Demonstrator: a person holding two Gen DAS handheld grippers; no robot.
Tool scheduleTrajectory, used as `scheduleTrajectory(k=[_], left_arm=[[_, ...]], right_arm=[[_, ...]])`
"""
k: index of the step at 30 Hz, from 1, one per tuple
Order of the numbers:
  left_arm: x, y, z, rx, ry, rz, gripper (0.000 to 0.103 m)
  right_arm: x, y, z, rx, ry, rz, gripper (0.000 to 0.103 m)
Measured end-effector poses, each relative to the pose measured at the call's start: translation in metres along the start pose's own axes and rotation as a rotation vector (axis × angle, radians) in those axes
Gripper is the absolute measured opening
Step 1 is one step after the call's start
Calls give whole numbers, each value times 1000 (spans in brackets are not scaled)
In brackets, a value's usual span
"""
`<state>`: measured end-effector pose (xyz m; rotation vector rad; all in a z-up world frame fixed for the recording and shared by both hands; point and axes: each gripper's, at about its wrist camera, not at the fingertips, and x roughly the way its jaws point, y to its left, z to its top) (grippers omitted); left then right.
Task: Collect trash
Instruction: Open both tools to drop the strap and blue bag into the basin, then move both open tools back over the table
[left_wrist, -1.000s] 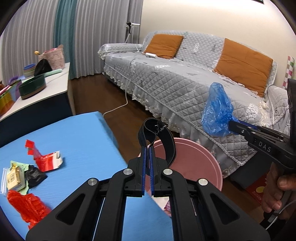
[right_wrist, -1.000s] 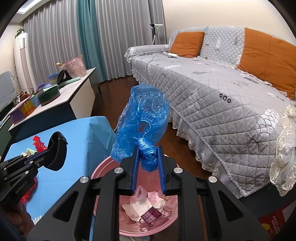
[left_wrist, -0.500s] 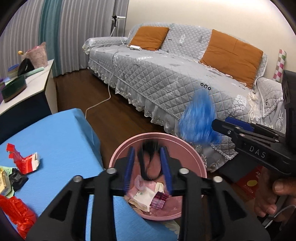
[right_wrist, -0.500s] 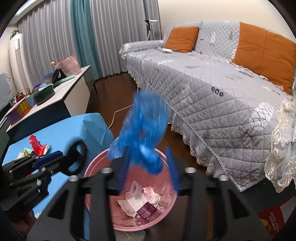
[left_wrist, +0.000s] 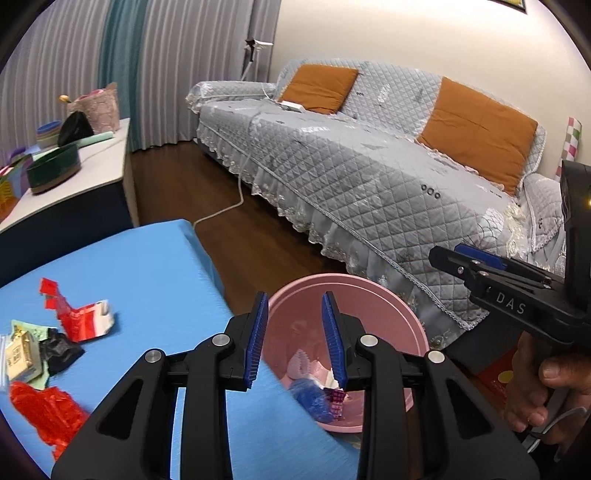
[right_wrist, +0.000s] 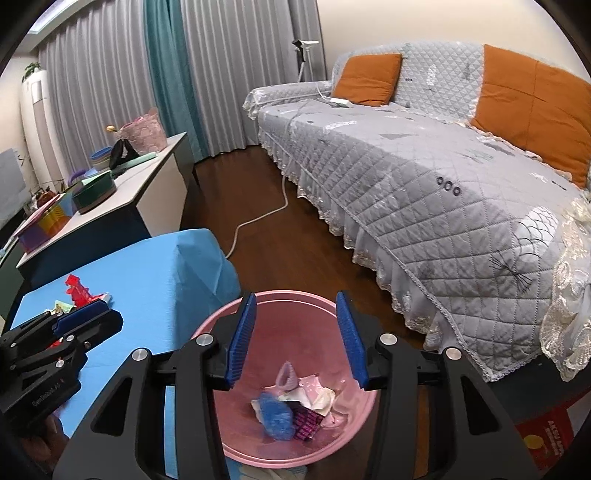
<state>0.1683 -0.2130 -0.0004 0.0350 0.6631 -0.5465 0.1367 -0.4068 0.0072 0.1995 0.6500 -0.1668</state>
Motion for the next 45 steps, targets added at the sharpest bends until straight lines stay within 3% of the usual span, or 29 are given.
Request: scheduleTrajectory(k=[16,32,36,45], left_arm=[[-56,83,1,-123,-85,156,30],[-160,219,-16,-336,-171,478,30],[-175,237,-24,-357,-174,510,30],[-183,263,-41,-392,-149,531,30]], right_arm=[[3,87,3,-80,-29,105,46],[8,207,-17,-231,-3,311,48],[12,235,-25,-274,17,381,50],[13,308,-56,-451,81,582,64]])
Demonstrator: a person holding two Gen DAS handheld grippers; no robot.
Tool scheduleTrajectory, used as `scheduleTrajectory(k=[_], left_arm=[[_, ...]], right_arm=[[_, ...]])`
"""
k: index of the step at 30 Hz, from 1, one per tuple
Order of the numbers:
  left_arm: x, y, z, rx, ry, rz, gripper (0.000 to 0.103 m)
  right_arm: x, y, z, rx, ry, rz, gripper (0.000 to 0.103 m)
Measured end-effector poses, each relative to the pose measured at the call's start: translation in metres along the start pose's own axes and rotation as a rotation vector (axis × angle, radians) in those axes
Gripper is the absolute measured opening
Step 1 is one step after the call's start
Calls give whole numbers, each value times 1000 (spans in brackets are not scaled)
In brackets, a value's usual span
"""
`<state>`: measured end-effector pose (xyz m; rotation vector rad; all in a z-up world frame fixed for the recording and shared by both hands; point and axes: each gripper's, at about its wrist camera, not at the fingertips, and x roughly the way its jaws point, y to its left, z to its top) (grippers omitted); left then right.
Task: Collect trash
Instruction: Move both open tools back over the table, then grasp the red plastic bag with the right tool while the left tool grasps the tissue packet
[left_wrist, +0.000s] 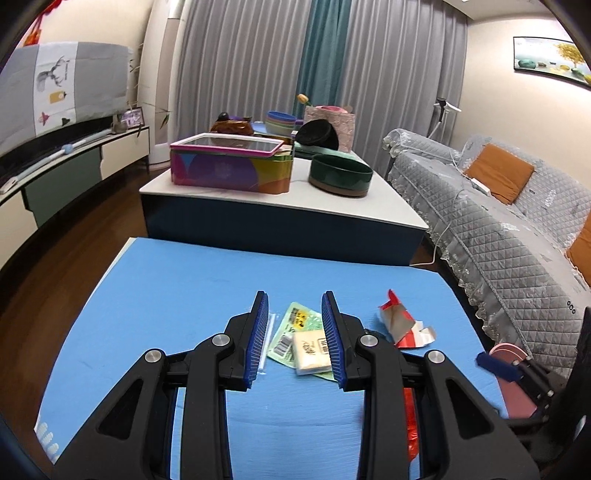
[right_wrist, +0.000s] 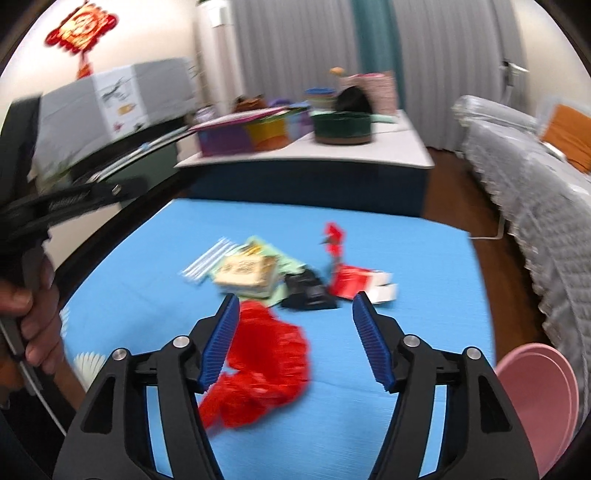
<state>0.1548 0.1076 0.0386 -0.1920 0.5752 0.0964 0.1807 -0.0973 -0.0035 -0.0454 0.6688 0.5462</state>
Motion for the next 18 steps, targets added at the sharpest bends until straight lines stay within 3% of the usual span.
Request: scheduleTrajectory(k=[7,9,12,18], left_arm=[[10,13,-4,-30,24,9,30],[14,11,-5,-28,30,11,30],[21,8,-7,-23,43,13,30],[41,-4,-16,-10,87,17,34]], right_arm=[[32,16,-9,-54,87,13,64],[36,16,-11,-58,99,22,60],[41,16,-13,-66,110,36,37],[39,7,-13,-72,89,17,20]])
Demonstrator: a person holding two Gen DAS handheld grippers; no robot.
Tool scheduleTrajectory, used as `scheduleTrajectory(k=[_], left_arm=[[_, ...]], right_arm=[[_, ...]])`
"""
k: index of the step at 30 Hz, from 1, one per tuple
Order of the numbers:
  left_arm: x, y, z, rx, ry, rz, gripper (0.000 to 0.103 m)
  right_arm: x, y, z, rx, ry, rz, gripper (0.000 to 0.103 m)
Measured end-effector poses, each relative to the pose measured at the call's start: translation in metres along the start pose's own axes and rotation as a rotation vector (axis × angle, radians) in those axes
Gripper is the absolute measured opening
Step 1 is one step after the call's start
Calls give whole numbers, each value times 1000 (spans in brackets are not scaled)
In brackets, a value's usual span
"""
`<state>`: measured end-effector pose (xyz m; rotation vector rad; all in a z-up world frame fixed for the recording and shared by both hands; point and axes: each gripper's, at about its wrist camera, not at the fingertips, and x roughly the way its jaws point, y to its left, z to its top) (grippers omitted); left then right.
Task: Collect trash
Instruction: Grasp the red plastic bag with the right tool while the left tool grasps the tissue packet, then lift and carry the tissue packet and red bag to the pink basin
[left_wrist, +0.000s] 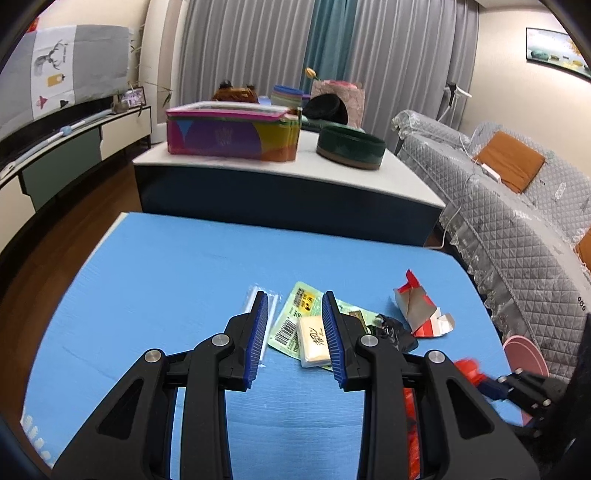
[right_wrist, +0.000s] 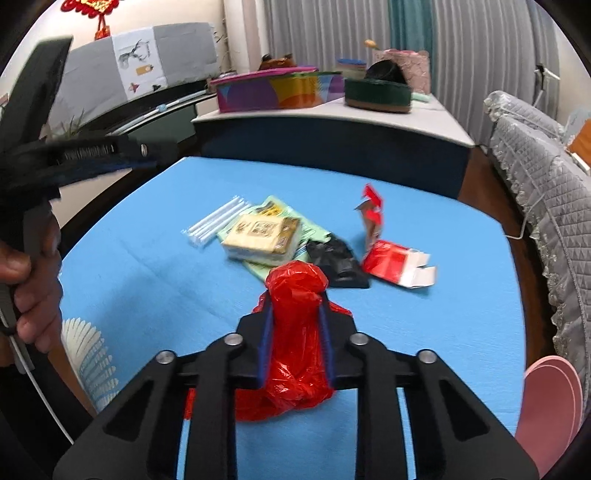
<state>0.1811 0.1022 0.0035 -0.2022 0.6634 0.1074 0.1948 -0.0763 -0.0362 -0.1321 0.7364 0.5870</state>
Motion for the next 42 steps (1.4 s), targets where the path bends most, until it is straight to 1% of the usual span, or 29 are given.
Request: scheduleTrajectory(k=[1,2,4,6,10,14,21,23,29,31,34,42], left_arm=[[5,-3,-2,1,9,0,40],[8,-5,-2,3,14,2,43],[18,-11,-5,6,34,1,56],[29,-18,-7,5,58,-4,65],[47,-31,-12,13,98,-1,74],[67,-41,-19,34,137,21,75],[100,-42,-28,16,232,64,75],[105,-41,-31,4,249,52,75],[112,-50,-37,45,284,47,75],[112,-50,-37,50,283,62,75],[108,-47,-34,35,267,58,72],[87,-50,-25,58,200,43,71]], right_arm=[[-2,-4,1,7,-8,-8,19],[-4,-10,1,21,-15,-16,19],[-8,-21,2,46,-26,-38,19],[-12,-34,2,70,-35,-68,19],[-19,-57,0,123,-42,-92,19],[-23,-73,-4,151,-45,-107,19],[-25,-85,-9,163,-44,-116,19],[-25,-88,-9,169,-43,-115,19],[-25,-89,-10,168,-41,-111,19],[-25,-89,-10,164,-41,-112,19],[-26,-88,-11,162,-43,-116,19],[-30,-86,-10,157,-54,-128,19]])
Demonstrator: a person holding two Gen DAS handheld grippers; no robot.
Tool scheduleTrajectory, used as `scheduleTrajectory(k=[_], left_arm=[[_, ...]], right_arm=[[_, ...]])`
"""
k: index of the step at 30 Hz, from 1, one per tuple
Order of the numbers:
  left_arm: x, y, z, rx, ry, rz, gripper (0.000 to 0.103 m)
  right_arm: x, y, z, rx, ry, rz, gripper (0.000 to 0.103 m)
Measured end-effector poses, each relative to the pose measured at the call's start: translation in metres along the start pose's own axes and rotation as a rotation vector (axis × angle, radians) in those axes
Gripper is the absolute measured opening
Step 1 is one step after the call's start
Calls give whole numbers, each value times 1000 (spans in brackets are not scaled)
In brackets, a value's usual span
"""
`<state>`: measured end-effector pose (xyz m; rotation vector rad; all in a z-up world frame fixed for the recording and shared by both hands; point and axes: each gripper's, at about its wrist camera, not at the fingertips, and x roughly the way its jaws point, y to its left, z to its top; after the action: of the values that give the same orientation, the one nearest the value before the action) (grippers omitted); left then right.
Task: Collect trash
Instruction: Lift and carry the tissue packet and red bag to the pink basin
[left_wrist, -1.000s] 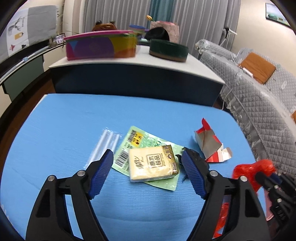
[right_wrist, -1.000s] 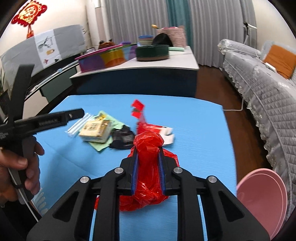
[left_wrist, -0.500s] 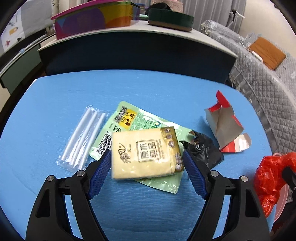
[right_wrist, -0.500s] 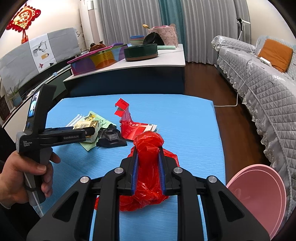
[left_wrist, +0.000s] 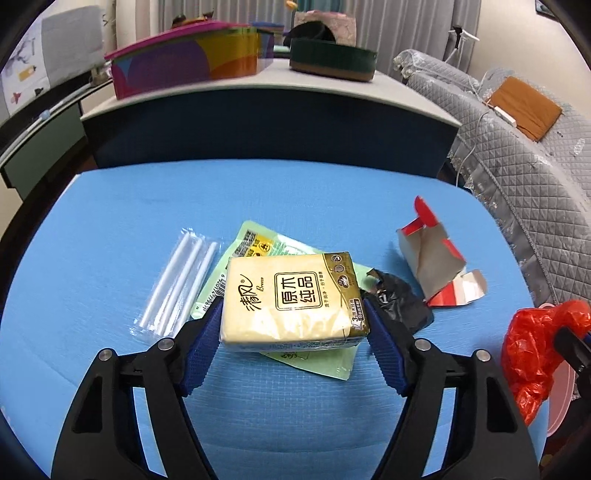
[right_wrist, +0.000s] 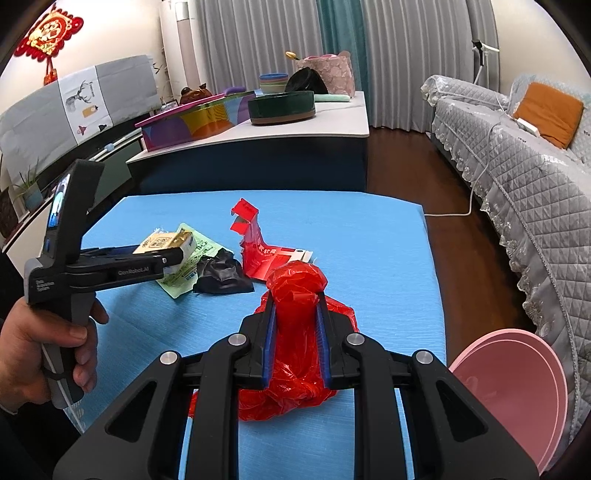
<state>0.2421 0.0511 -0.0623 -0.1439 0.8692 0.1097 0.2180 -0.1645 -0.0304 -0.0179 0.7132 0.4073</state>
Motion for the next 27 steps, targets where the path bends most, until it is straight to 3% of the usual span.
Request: scheduleTrajectory(k=[27], left_arm=[[-80,-21,-12,87,-197,-69,71]], right_arm=[[-58,-12,-3,50,-93,-129,19]])
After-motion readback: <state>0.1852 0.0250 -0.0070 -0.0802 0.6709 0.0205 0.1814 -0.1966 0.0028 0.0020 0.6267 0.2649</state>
